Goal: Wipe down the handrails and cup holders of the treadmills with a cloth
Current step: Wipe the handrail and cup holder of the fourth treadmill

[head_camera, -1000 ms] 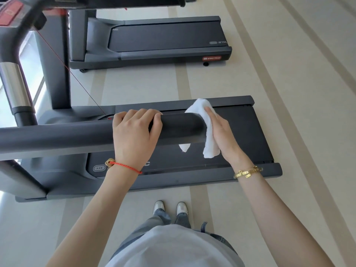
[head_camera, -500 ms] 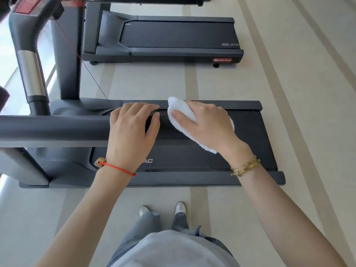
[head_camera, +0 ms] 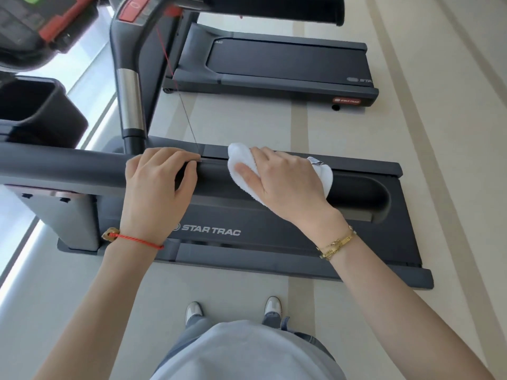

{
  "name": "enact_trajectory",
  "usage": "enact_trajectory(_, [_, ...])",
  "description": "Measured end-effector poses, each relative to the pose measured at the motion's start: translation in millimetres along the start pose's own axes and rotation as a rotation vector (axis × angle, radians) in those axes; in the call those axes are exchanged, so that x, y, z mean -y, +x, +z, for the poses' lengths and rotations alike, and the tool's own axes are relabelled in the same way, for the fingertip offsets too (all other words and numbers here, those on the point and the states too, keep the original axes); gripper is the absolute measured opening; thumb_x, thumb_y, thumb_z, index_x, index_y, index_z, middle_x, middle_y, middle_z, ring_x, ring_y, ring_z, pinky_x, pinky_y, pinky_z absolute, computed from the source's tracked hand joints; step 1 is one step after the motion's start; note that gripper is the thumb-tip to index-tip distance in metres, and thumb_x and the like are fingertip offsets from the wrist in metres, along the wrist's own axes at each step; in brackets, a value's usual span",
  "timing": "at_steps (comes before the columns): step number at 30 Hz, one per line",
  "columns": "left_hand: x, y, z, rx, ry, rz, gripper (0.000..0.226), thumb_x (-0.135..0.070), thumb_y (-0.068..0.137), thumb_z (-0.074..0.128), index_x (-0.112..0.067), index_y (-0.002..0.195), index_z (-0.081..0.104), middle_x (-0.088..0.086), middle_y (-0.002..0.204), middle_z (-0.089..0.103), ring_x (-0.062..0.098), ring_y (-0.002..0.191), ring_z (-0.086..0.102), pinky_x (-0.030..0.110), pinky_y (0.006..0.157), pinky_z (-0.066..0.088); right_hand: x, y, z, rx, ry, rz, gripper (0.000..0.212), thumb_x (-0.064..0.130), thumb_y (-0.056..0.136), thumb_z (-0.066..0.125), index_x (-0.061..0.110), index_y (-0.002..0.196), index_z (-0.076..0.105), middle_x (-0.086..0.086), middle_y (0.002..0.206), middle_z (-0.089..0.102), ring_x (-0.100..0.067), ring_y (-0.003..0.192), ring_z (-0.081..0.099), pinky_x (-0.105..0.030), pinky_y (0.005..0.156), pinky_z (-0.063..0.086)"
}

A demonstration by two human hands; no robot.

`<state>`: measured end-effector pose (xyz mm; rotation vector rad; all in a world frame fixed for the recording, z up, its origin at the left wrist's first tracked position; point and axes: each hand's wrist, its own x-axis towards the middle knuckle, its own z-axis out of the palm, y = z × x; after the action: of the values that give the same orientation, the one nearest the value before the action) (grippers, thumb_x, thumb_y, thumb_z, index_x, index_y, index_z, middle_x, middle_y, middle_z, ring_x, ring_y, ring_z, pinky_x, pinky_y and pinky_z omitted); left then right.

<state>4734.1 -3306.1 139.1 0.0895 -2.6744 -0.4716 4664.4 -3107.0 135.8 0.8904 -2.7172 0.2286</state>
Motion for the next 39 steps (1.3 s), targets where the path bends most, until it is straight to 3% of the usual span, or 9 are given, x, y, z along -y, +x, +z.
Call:
enact_trajectory(9, [73,11,-26,0.004,-0.037,0.034,0.02,-0.017,0.099,0.053,-0.017,0.108,0.07,-0.001,0.11,0.069,0.025,0.11,0.056,0.038,0.098,0.031,83,45,22,-0.052,-0.02,-0.016,0.054,0.053,0.099,0.023,0.014,0.106,0.06,0.0,0.085,0.065,-0.023,0.071,0.061,-0.029,0.057,0.028])
enact_trajectory(15, [109,19,-31,0.026,-0.075,0.095,0.021,-0.017,0.099,0.051,-0.017,0.106,0.071,-0.002,0.108,0.07,0.024,0.106,0.059,0.037,0.096,0.032,84,42,26,-0.128,-0.024,0.075,0.052,0.055,0.098,0.027,0.015,0.09,0.06,0.003,0.072,0.059,-0.023,0.062,0.055,-0.029,0.056,0.025])
enact_trajectory(19, [130,21,-37,0.026,-0.088,0.114,0.019,-0.017,0.098,0.053,-0.017,0.105,0.071,-0.003,0.106,0.07,0.024,0.106,0.059,0.035,0.094,0.032,94,43,31,-0.286,-0.07,0.193,0.036,0.045,0.098,0.04,0.02,0.072,0.038,0.002,0.057,0.044,-0.021,0.05,0.037,-0.028,0.056,0.024])
enact_trajectory(21, [142,21,-40,0.007,-0.088,0.109,0.018,-0.017,0.097,0.054,-0.018,0.104,0.071,-0.004,0.106,0.07,0.022,0.106,0.059,0.034,0.095,0.032,101,47,33,-0.323,-0.093,0.216,0.037,0.042,0.098,0.042,0.019,0.069,0.041,-0.001,0.055,0.048,-0.022,0.049,0.038,-0.028,0.056,0.025])
enact_trajectory(26, [174,20,-49,-0.038,-0.092,0.086,0.017,-0.018,0.096,0.055,-0.02,0.103,0.07,-0.006,0.106,0.069,0.02,0.105,0.057,0.031,0.095,0.03,141,66,48,-0.311,-0.133,0.131,0.046,0.043,0.101,0.036,0.009,0.084,0.062,-0.004,0.067,0.057,-0.024,0.058,0.052,-0.031,0.057,0.032])
enact_trajectory(34, [230,17,-67,-0.075,-0.055,0.041,0.019,-0.023,0.096,0.054,-0.019,0.104,0.071,-0.003,0.106,0.069,0.022,0.109,0.057,0.039,0.098,0.034,212,109,70,-0.368,-0.163,0.033,0.044,0.044,0.1,0.042,0.008,0.088,0.064,-0.002,0.073,0.061,-0.02,0.062,0.055,-0.031,0.061,0.045])
enact_trajectory(39, [253,14,-75,-0.068,-0.058,0.026,0.023,-0.017,0.099,0.048,-0.018,0.109,0.069,-0.002,0.109,0.068,0.022,0.111,0.055,0.036,0.101,0.032,247,135,77,-0.256,-0.105,-0.04,0.052,0.049,0.101,0.033,0.008,0.098,0.064,-0.002,0.081,0.064,-0.021,0.072,0.061,-0.034,0.068,0.047])
